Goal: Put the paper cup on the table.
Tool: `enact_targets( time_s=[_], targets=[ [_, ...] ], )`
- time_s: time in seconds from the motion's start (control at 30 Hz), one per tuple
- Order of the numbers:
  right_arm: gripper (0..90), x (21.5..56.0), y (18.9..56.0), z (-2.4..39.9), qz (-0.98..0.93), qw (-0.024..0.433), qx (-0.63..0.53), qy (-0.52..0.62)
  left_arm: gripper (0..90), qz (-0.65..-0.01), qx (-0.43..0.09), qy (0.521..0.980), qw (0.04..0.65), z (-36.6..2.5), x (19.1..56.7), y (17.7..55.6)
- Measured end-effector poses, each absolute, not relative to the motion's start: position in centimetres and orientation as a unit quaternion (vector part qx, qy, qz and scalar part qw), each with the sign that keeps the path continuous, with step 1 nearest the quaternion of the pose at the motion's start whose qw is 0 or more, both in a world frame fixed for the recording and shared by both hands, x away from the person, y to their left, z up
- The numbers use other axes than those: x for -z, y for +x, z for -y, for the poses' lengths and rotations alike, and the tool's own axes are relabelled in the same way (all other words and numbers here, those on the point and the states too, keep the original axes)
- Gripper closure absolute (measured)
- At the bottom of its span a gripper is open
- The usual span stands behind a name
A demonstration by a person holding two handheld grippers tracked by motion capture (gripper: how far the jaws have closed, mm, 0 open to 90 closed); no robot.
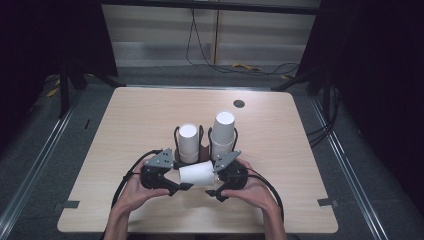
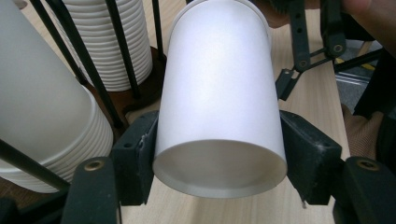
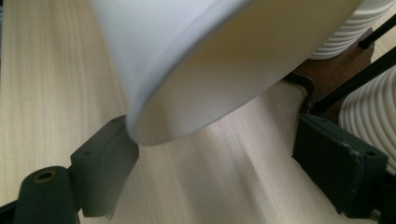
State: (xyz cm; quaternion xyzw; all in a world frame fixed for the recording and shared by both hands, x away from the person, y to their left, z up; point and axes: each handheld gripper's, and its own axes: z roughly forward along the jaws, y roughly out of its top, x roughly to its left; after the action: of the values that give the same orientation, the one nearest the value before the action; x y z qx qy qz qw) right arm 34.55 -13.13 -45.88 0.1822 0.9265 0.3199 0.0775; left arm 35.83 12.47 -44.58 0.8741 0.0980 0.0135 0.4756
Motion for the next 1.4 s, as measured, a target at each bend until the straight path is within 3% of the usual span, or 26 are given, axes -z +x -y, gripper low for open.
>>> enact_targets(
  time_s=[1.4],
  targets=[
    [13.9, 47.5, 31.8, 17.4, -0.777, 0.095, -0.587, 0.208, 34.2, -0.102, -0.005, 0.843, 0.529, -13.6, 46.5, 35.0]
  ],
)
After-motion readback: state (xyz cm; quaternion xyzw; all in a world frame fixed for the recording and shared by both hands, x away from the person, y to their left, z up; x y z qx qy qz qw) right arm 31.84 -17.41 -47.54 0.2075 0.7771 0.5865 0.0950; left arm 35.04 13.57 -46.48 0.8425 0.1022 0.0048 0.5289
